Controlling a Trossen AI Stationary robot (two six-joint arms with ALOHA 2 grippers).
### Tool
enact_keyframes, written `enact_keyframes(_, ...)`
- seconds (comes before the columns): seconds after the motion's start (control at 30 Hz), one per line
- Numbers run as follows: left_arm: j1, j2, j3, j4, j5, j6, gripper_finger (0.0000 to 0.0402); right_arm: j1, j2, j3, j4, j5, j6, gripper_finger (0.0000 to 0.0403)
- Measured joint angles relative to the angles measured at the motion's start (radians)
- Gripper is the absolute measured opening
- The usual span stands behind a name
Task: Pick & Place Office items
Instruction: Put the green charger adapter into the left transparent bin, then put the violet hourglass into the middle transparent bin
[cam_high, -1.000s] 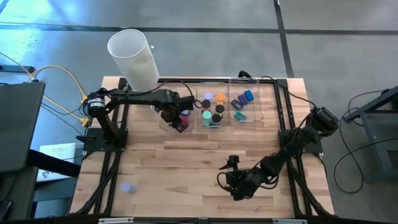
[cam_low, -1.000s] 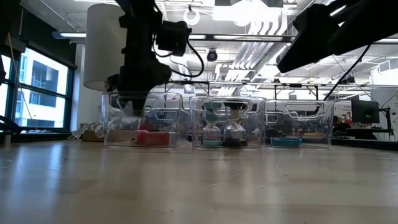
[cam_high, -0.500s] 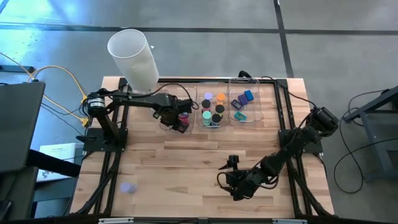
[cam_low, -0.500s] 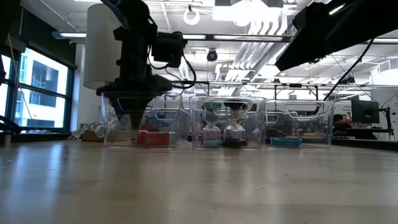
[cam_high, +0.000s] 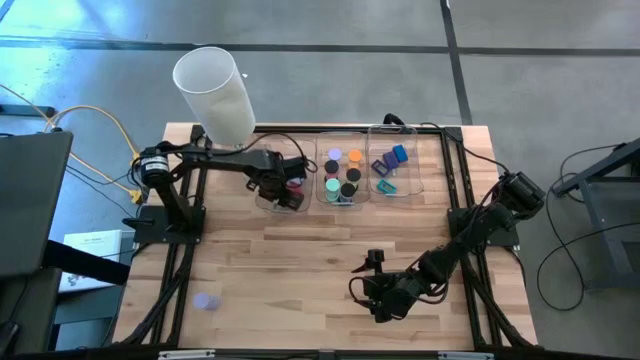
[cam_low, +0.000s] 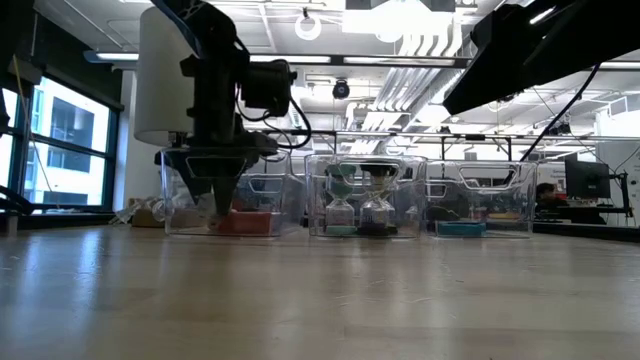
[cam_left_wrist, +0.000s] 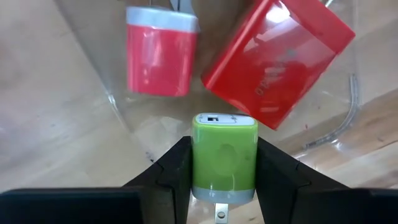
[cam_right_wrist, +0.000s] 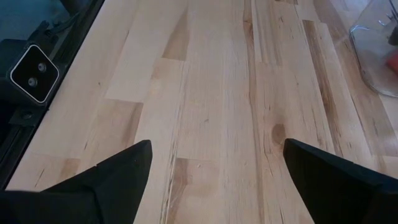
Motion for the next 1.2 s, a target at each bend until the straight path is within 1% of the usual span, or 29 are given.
enact_keyframes(0.13, 0.006, 0.000, 0.000, 0.005, 0.000, 0.000, 0.0128, 0.000, 0.000, 0.000, 0.000, 0.000, 0.000, 0.0352)
enact_keyframes(0.27, 0.006, 0.000, 0.000, 0.019, 0.000, 0.008, 0.0177, 0.000, 0.000, 0.000, -0.004, 0.000, 0.000, 0.0352)
enact_keyframes(0.33, 0.006, 0.000, 0.000, 0.029, 0.000, 0.008, 0.0189, 0.000, 0.000, 0.000, -0.006, 0.000, 0.000, 0.0352)
enact_keyframes(0.67, 0.010, -0.004, 0.000, 0.040, 0.002, 0.025, 0.0187, 0.000, 0.000, 0.000, -0.016, -0.001, 0.003, 0.0352)
enact_keyframes(0.77, 0.015, -0.022, 0.004, 0.041, 0.042, 0.037, 0.0187, 0.000, 0.000, 0.000, -0.016, -0.001, 0.003, 0.0352)
enact_keyframes(0.9, 0.028, -0.081, 0.008, 0.041, 0.138, 0.029, 0.0187, 0.000, 0.000, 0.000, -0.016, -0.001, 0.003, 0.0352)
enact_keyframes(1.07, 0.031, -0.201, 0.008, 0.037, 0.134, 0.019, 0.0187, 0.000, 0.000, 0.000, -0.014, -0.002, 0.003, 0.0352)
enact_keyframes(1.2, 0.023, -0.336, 0.008, 0.040, 0.134, 0.004, 0.0187, 0.000, 0.000, 0.000, -0.014, -0.003, 0.003, 0.0352)
